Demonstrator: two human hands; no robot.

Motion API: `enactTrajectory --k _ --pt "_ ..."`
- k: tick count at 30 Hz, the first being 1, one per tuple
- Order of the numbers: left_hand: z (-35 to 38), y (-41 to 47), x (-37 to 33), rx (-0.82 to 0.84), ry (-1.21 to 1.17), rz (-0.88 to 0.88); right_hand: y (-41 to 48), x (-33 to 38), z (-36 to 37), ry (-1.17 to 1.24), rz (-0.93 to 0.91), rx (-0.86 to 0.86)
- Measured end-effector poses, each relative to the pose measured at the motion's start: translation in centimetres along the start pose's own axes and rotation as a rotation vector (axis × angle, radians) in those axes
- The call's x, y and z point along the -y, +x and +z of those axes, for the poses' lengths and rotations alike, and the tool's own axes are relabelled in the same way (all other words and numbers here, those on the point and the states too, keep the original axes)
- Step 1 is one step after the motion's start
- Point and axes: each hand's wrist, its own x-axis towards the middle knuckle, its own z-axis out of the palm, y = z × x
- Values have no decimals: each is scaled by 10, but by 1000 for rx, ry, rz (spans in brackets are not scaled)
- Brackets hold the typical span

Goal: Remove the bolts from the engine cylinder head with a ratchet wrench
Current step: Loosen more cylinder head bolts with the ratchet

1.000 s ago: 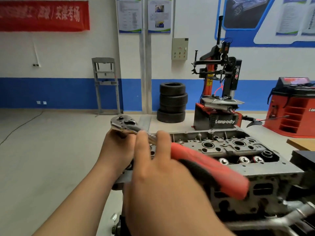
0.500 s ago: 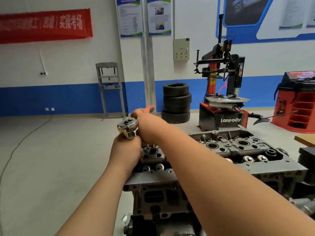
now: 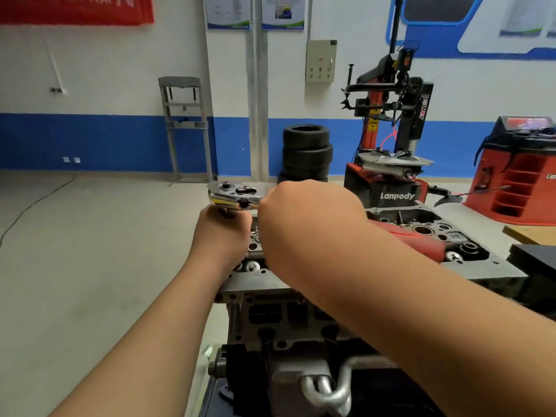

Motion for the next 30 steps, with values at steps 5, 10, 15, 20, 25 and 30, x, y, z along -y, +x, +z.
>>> enactTrajectory --k 5,10,15,20,25,30 --pt "4 0 3 38 -205 -159 34 -7 0 -240 51 2" --pt "1 -2 4 77 -455 -223 91 -16 34 111 35 37" --pt "0 1 3 73 -354 -217 120 -3 54 316 -101 -21" --pt "2 -1 -1 40 -287 -205 98 -10 59 203 12 -131" --pt "5 2 -1 44 -210 -203 39 -9 38 -79 193 -111" --pt "1 0 -3 33 -16 -69 -6 9 22 -138 -7 -152"
